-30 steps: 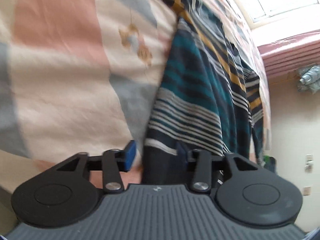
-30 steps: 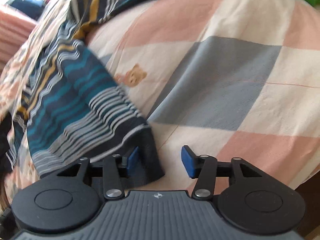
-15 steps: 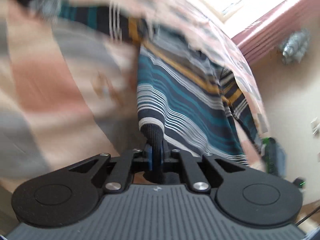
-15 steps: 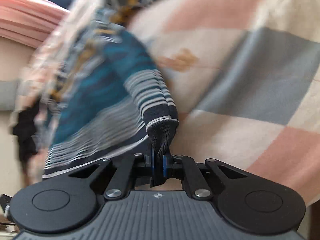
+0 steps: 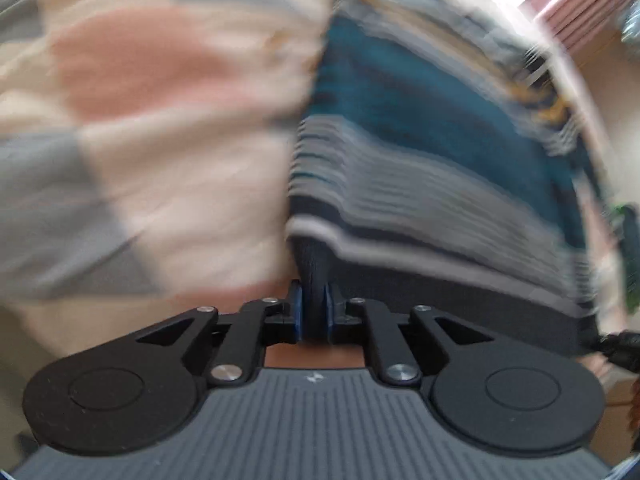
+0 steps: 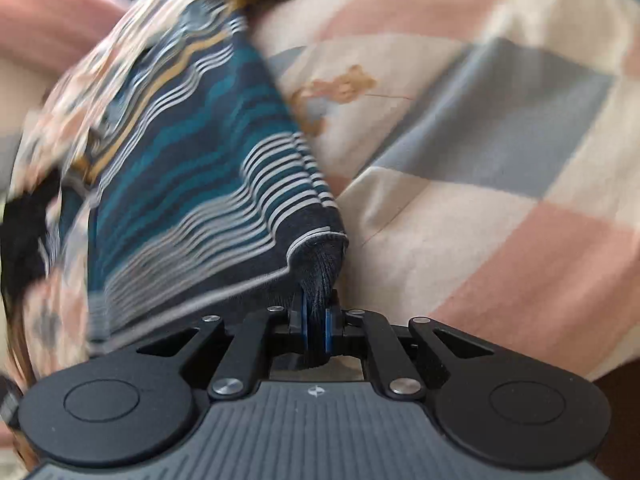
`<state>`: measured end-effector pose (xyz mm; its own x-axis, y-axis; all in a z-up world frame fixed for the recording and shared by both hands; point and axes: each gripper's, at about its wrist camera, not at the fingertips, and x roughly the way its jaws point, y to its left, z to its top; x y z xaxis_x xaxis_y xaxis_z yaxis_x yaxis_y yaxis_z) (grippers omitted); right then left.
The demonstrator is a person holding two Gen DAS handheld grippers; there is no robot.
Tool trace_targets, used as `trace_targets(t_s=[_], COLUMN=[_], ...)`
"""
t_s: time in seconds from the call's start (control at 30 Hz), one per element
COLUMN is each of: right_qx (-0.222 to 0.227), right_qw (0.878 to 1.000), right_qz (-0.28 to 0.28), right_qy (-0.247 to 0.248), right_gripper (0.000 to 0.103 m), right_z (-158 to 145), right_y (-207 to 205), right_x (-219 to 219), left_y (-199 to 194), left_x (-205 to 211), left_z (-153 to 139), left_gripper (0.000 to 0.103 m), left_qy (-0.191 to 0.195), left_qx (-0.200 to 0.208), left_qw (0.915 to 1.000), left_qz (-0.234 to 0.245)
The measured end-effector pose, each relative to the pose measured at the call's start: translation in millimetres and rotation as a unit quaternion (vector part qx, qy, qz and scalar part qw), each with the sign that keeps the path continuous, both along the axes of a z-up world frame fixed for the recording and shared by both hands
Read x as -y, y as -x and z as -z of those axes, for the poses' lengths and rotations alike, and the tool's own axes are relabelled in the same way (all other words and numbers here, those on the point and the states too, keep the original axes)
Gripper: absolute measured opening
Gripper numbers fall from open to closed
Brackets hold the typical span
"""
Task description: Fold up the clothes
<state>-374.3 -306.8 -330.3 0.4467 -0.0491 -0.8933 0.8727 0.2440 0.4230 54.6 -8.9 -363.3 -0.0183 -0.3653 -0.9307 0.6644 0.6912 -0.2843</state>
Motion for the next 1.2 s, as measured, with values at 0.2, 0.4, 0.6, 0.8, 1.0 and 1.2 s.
trace_targets(t_s=[0.2, 0.4, 0.6, 0.8, 1.0, 1.2], right_qx=[-0.080, -0.055, -0.007, 0.091, 0.058, 0.091], right_qw=[0.992, 0.992, 0.996, 0.921, 0.858, 0.865], right_qz=[-0.012, -0.059, 0.085, 0.361, 0.497, 0.471], right_qy=[0.094, 0.094, 0.027, 0.118, 0.116, 0.145], right_gripper=[0.027, 0.029, 0.027, 0.042, 0.070, 0.005], right_z=[-32, -5, -16, -3, 45, 33], right_y=[-23, -52, 9, 110, 157, 160], right_x=[7, 19, 56, 180, 270, 270], left_y=[3, 35, 34, 6, -5, -12], left_x=[23, 102, 116, 149, 161, 176], left_z=[-59, -4, -36, -31, -26, -30], left_gripper=[0.011, 0.015, 0.015, 0.016, 0.019, 0.019], left_qy=[0.047, -0.011, 0.005, -0.005, -0.007, 0.009], left_qx=[0.070, 0.033, 0.055, 0.024, 0.003, 0.008], left_qw=[0.9960, 0.9930, 0.9923, 0.9988, 0.9990, 0.9983], left_qz=[0.031, 0.113, 0.111, 0.043, 0.044, 0.057])
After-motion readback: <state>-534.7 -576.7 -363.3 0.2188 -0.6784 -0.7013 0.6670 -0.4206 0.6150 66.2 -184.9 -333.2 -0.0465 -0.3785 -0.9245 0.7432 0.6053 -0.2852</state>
